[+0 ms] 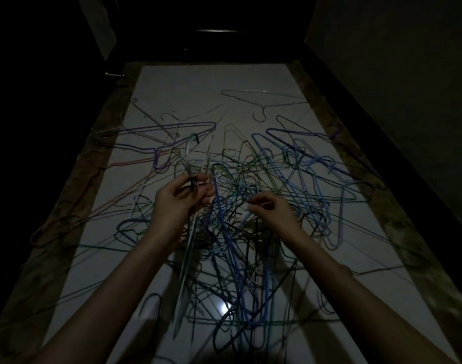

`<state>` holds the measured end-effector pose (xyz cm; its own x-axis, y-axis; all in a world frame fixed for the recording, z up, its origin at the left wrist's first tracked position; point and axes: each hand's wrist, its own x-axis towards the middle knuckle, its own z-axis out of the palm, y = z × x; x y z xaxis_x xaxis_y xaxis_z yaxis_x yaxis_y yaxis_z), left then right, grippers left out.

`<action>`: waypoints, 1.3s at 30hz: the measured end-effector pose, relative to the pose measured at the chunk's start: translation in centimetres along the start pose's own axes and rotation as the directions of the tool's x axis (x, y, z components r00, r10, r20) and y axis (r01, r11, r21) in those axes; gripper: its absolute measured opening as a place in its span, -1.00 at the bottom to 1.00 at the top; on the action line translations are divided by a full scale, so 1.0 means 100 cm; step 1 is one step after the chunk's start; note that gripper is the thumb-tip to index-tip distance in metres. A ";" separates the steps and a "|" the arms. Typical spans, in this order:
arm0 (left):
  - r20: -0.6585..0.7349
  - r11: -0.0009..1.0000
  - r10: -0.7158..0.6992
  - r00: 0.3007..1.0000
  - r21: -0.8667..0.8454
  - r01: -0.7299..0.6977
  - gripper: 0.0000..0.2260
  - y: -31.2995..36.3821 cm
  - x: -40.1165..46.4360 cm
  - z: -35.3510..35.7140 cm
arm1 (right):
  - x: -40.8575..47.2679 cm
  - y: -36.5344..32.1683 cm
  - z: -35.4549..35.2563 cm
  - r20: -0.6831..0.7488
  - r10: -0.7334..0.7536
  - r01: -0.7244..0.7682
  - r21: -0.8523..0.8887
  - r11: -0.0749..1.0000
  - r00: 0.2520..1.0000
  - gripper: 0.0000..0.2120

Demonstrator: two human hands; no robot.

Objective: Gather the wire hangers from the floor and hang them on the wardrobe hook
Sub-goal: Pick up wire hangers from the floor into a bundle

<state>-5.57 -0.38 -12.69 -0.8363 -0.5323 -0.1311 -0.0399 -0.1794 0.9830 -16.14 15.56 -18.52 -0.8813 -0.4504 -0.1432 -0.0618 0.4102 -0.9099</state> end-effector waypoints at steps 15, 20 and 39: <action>-0.071 0.996 0.052 0.996 0.073 -0.046 -0.81 -0.018 0.002 -0.009 | -0.004 0.038 0.034 0.112 0.037 -0.003 -0.292 0.956 0.993 -0.93; -0.075 0.989 0.097 0.992 0.115 -0.088 -0.81 -0.018 0.002 -0.011 | 0.001 0.022 0.026 0.038 -0.161 0.164 -0.342 0.925 0.986 -0.96; -0.146 0.981 0.154 0.977 0.141 -0.133 -0.88 -0.002 0.007 -0.009 | 0.039 -0.126 -0.068 -0.357 -0.479 0.499 -0.039 0.866 0.802 -0.88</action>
<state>-5.64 -1.50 -13.08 -0.7433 -0.6689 0.0044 -0.0047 0.0117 0.9999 -22.02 14.04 -5.01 -0.8445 -0.2750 0.4595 -0.5116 0.1607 -0.8441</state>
